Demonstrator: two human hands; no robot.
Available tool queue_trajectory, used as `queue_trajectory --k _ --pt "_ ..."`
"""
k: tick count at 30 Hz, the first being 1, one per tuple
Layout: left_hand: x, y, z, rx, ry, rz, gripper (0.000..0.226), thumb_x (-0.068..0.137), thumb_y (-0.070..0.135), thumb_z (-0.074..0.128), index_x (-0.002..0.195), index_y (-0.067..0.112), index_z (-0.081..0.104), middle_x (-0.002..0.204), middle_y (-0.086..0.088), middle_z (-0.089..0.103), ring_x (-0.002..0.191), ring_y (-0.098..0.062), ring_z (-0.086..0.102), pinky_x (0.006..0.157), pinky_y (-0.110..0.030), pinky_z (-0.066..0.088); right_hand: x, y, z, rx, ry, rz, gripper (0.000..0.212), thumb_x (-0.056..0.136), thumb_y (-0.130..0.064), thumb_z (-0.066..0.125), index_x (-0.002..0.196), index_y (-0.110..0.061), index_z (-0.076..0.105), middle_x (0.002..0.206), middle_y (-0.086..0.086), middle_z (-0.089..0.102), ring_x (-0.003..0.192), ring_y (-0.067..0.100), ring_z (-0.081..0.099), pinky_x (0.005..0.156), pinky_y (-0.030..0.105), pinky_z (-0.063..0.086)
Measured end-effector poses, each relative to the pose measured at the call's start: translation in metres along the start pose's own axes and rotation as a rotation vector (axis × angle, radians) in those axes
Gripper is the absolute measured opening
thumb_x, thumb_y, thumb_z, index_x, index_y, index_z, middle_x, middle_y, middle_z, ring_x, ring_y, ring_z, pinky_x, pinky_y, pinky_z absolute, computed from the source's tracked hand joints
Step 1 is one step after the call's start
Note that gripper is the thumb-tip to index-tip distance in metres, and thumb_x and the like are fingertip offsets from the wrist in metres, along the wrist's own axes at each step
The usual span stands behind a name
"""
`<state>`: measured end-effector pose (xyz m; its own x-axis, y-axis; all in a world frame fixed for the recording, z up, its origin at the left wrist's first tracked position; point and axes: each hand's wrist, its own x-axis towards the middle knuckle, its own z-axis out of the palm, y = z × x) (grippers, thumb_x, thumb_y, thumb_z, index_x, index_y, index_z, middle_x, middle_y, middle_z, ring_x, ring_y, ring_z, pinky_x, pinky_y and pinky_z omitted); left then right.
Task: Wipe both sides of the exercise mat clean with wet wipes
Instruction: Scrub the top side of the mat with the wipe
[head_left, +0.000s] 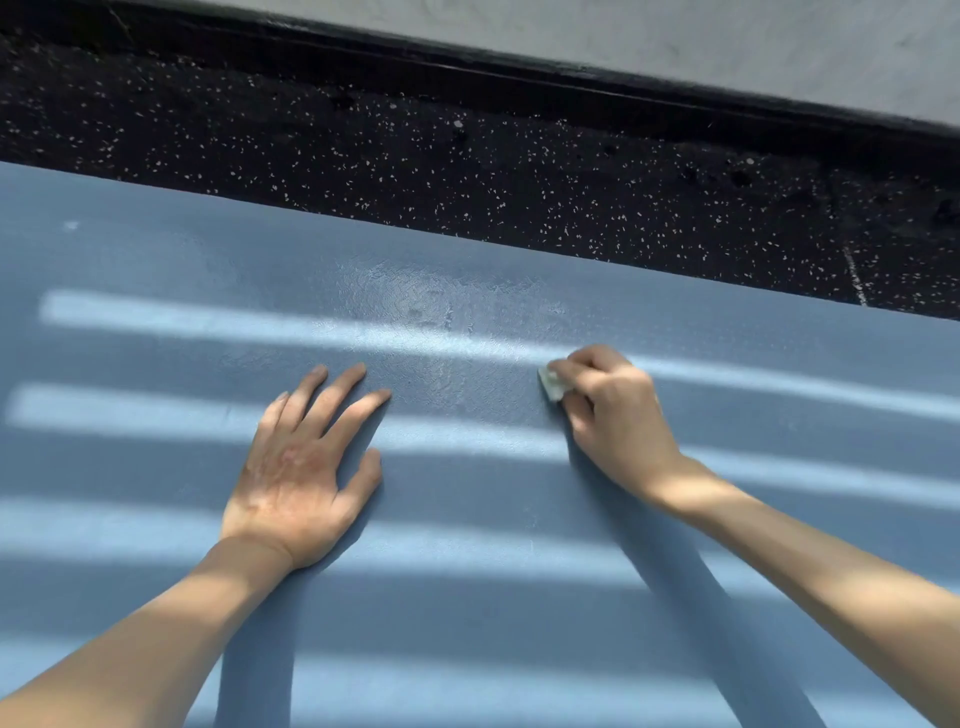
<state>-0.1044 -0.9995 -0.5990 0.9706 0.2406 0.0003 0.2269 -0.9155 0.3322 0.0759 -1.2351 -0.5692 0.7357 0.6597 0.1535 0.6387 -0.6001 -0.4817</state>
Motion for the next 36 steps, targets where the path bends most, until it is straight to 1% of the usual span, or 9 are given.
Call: queue_trajectory --k 5,9,10,14,18,23,27,32,36 --pt "0.0 0.0 0.001 -0.001 0.004 0.001 0.053 0.089 0.042 0.038 0.14 0.029 0.046 0.153 0.003 0.039 0.142 -0.03 0.029 0.116 -0.041 0.014 -0.065 -0.03 0.0 0.08 -0.338 -0.21 0.018 0.087 -0.012 0.05 0.086 -0.009 0.067 0.087 0.006 0.057 0.075 0.022 0.055 0.065 0.031 0.049" --pt "0.0 -0.001 0.001 -0.006 0.002 0.001 0.054 0.089 0.043 0.038 0.14 0.029 0.046 0.153 0.003 0.038 0.143 -0.029 0.028 0.116 -0.043 0.015 -0.028 -0.007 0.001 0.044 -0.048 -0.025 0.025 0.088 -0.016 0.046 0.087 -0.007 0.07 0.083 0.009 0.059 0.074 0.03 0.058 0.063 0.032 0.046" --pt "0.0 -0.001 0.001 -0.007 0.002 0.001 0.054 0.089 0.043 0.038 0.141 0.03 0.046 0.153 0.003 0.038 0.143 -0.029 0.028 0.116 -0.044 0.015 -0.035 -0.013 0.003 0.053 -0.044 -0.038 0.024 0.087 -0.015 0.047 0.085 -0.006 0.069 0.082 0.008 0.058 0.074 0.029 0.057 0.064 0.032 0.045" --pt "0.0 0.0 0.001 -0.002 0.007 0.004 0.054 0.088 0.042 0.037 0.14 0.029 0.045 0.153 0.002 0.039 0.143 -0.03 0.028 0.116 -0.045 0.017 -0.081 -0.042 0.001 0.12 -0.325 -0.21 0.017 0.085 -0.013 0.049 0.084 -0.009 0.065 0.083 0.004 0.056 0.074 0.02 0.054 0.066 0.029 0.047" --pt "0.0 0.0 0.001 -0.011 0.01 0.003 0.055 0.088 0.042 0.037 0.14 0.028 0.047 0.153 0.001 0.04 0.142 -0.031 0.029 0.116 -0.047 0.018 -0.047 -0.015 0.004 0.103 -0.041 -0.053 0.025 0.085 -0.012 0.045 0.088 -0.005 0.069 0.084 0.008 0.057 0.077 0.026 0.055 0.07 0.027 0.042" --pt "0.001 0.0 0.001 -0.003 0.014 0.006 0.055 0.089 0.043 0.037 0.14 0.027 0.047 0.153 0.0 0.04 0.142 -0.031 0.028 0.116 -0.043 0.014 -0.083 -0.037 0.002 0.081 -0.317 -0.201 0.008 0.081 -0.004 0.06 0.084 -0.009 0.065 0.084 0.003 0.055 0.074 0.019 0.054 0.067 0.027 0.046" --pt "0.0 0.001 0.001 0.003 0.018 0.005 0.056 0.088 0.043 0.036 0.14 0.027 0.048 0.153 0.0 0.04 0.142 -0.03 0.028 0.116 -0.041 0.012 -0.048 -0.012 0.001 0.065 -0.04 -0.064 0.02 0.084 -0.005 0.049 0.088 -0.005 0.069 0.084 0.008 0.057 0.077 0.026 0.056 0.07 0.031 0.045" --pt "0.001 0.0 0.0 0.018 0.024 0.014 0.056 0.089 0.043 0.036 0.14 0.025 0.049 0.152 -0.002 0.042 0.141 -0.032 0.03 0.115 -0.042 0.015 -0.097 -0.044 -0.001 0.12 -0.327 -0.148 0.019 0.09 -0.019 0.049 0.081 -0.013 0.064 0.083 0.0 0.055 0.074 0.016 0.052 0.065 0.027 0.044" --pt "0.001 0.001 0.001 0.016 0.029 0.019 0.056 0.088 0.043 0.036 0.139 0.023 0.051 0.152 -0.004 0.043 0.14 -0.034 0.032 0.115 -0.047 0.019 -0.068 -0.022 0.0 0.051 -0.07 -0.053 0.024 0.085 -0.011 0.045 0.087 -0.004 0.068 0.084 0.008 0.057 0.075 0.024 0.056 0.069 0.028 0.046"
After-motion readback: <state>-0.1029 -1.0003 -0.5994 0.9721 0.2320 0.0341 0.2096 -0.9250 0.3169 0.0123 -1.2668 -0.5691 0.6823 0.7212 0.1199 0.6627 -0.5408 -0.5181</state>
